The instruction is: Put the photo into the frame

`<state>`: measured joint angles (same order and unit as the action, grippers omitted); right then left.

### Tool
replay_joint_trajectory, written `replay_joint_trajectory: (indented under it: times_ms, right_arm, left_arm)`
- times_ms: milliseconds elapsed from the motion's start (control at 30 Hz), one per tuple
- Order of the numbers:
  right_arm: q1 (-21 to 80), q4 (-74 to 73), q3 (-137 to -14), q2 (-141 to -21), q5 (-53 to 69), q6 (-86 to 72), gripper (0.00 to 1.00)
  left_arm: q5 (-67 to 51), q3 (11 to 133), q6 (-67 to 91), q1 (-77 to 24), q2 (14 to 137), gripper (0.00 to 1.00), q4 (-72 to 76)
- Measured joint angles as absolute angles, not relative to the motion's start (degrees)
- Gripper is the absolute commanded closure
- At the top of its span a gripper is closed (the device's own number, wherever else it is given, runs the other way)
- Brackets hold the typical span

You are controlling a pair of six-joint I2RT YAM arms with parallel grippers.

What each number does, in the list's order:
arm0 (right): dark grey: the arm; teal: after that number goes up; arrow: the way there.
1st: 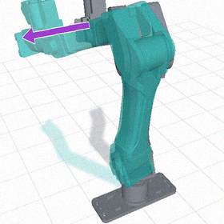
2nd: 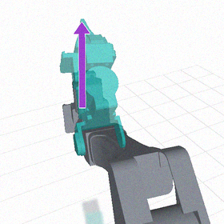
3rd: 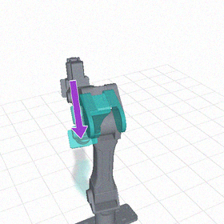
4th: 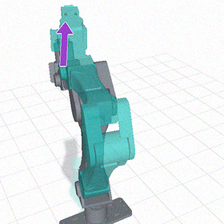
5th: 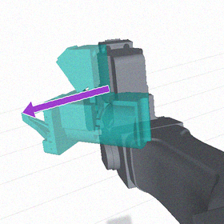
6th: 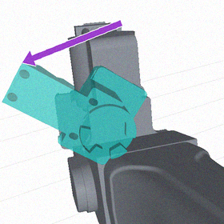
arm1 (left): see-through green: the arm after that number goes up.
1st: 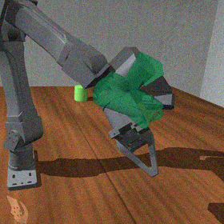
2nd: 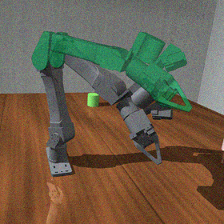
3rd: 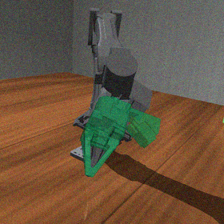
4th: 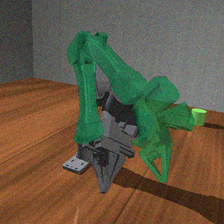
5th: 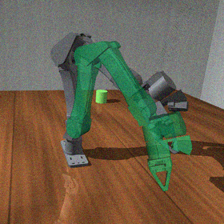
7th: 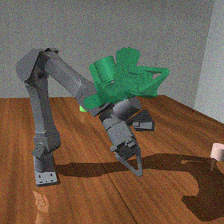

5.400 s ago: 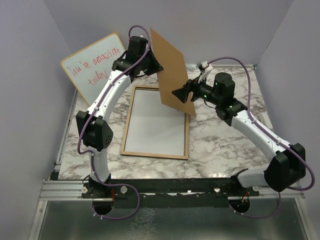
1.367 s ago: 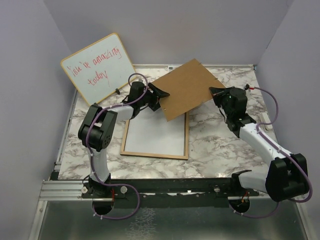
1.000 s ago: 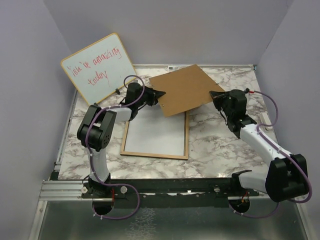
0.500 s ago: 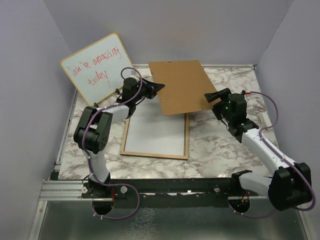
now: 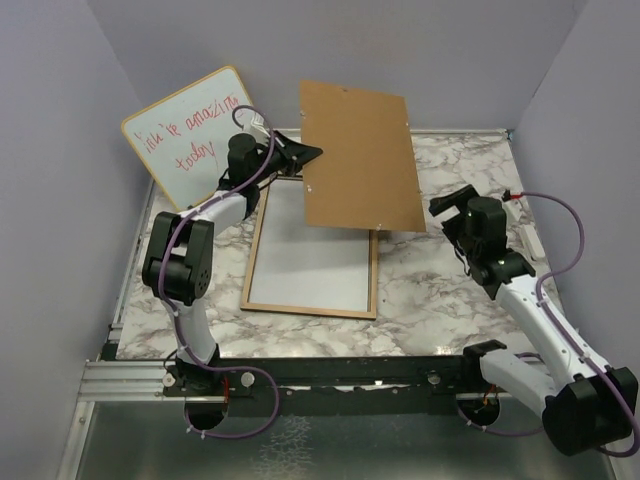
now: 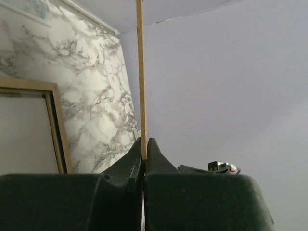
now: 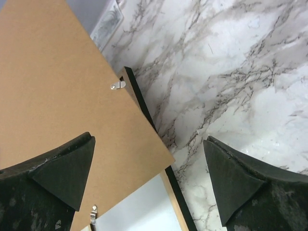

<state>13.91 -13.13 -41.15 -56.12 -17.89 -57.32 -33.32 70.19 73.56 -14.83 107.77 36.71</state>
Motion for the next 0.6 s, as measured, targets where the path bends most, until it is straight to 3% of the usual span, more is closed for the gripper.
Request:
replay_joint_trajectory:
  times_ms: [167,433,600]
  right_arm:
    - [13.5,-10.3,-41.2,-56.4,-16.9,-53.8,0.04]
    - [12.6,-7.4,-47.0,-66.0,-7.6,-49.2,0.37]
    - [11.9,-9.8,-52.6,-70.4,-7.4,-48.1,0.42]
  left_arm:
    - [-38.0,72.7,72.8,-13.0,107.8,1.0,37.1]
    - [-46.0,72.7,72.7,-10.9,107.8,1.0,37.1]
    - [-47.7,72.2,72.6,-9.0,107.2,1.0,37.1]
